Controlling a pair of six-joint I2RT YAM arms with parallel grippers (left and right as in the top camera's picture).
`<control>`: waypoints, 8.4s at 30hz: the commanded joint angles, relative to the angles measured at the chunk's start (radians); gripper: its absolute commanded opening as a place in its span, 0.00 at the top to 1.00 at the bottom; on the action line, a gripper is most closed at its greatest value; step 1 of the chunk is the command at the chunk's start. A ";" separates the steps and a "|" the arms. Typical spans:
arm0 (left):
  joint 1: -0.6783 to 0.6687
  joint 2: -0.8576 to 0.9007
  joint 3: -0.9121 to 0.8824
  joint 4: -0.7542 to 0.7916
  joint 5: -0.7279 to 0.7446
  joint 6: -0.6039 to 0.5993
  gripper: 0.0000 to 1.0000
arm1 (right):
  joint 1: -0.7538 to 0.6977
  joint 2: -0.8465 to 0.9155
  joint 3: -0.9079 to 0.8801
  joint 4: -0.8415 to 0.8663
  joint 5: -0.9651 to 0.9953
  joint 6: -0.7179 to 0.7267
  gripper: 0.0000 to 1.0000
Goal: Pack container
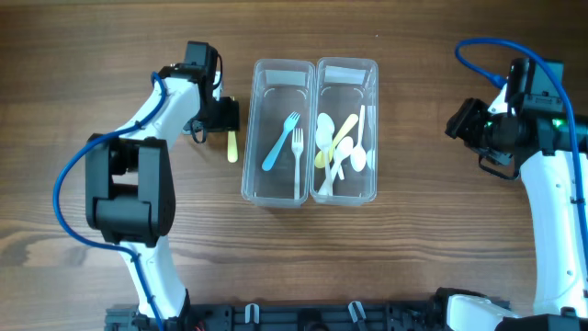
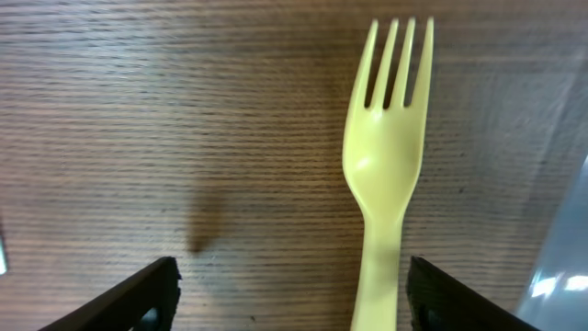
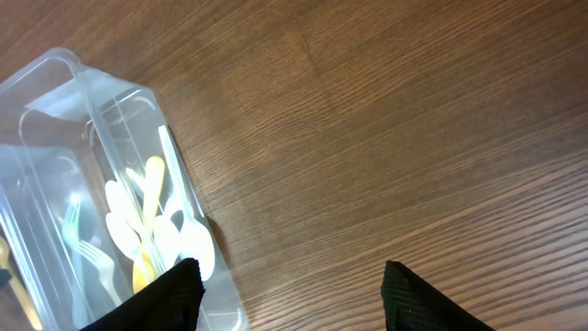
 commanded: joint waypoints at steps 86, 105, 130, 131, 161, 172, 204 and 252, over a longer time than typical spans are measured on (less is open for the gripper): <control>0.214 0.057 0.126 0.089 0.038 0.229 0.21 | -0.002 0.010 -0.004 0.013 -0.015 -0.001 0.42; 0.214 0.127 0.122 0.241 -0.021 0.333 0.28 | -0.002 0.010 -0.004 -0.018 -0.015 0.000 0.43; 0.210 0.184 0.116 0.173 0.021 0.332 0.96 | -0.002 0.010 -0.004 -0.088 -0.015 0.000 0.46; 0.208 0.182 0.116 0.165 0.021 0.332 0.96 | -0.002 0.010 -0.004 -0.092 -0.015 0.000 0.46; -0.333 -0.332 0.100 -0.206 0.036 -0.199 0.93 | -0.002 0.010 -0.004 -0.018 -0.015 -0.028 0.48; -0.359 -0.299 0.099 -0.177 0.044 -0.248 0.38 | -0.002 -0.105 0.001 0.118 -0.077 -0.219 0.41; -0.177 -1.123 0.173 -0.516 -0.440 -0.192 0.00 | -0.002 -0.436 0.001 0.214 -0.200 -0.364 0.00; -0.176 -1.361 -0.283 -0.517 -0.440 -0.192 0.00 | -0.002 -0.655 0.083 0.275 -0.090 -0.601 0.00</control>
